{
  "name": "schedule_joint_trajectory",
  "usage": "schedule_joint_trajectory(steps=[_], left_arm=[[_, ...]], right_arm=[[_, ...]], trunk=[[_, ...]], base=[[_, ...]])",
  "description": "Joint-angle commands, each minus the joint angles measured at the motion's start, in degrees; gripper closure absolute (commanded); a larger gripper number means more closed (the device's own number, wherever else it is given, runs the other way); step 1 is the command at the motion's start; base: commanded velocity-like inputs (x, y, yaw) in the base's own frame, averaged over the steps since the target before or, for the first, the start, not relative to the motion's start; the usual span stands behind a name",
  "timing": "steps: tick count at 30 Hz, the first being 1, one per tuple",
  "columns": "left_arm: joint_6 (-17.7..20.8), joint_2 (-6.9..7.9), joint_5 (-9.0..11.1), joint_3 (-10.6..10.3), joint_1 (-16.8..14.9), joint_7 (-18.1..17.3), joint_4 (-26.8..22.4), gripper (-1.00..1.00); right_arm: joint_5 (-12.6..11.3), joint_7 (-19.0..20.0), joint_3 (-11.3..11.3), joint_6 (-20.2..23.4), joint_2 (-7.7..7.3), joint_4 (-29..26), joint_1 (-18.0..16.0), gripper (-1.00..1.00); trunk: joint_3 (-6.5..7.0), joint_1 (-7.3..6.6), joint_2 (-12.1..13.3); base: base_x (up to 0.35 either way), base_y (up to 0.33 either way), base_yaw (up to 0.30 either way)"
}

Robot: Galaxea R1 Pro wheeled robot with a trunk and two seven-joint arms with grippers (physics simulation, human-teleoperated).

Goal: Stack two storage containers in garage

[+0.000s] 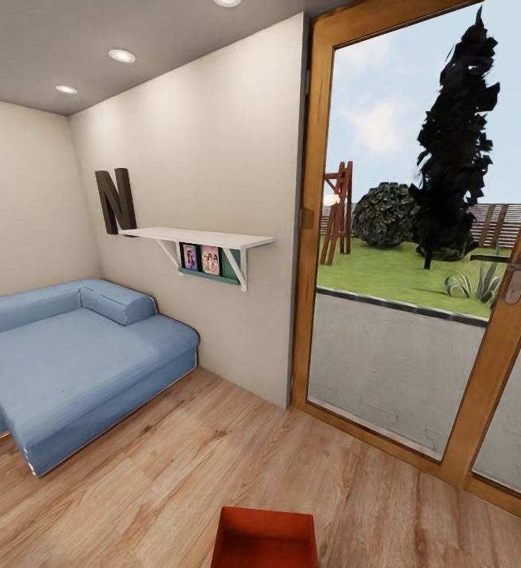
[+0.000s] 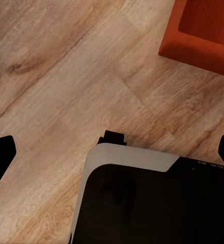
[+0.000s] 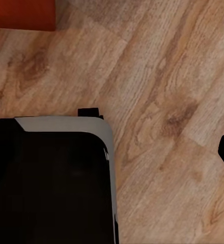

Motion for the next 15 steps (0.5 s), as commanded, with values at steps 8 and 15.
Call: schedule_joint_trajectory(steps=[8,15], left_arm=[[-0.18,-0.01,0.33,0.03,-0.04,0.10,0.04,-1.00],[-0.28,-0.04,0.28,0.09,-0.04,0.20,0.02,-1.00]], right_arm=[[-0.29,0.05,0.56,-0.28,-0.27,0.16,-0.07,-1.00],[-0.43,-0.08,0.32,-0.33,-0.02,0.16,-0.07,-1.00]], trunk=[[-0.08,0.01,-0.06],[-0.09,0.01,-0.06]], base=[[0.000,0.000,0.000],[0.000,0.000,0.000]])
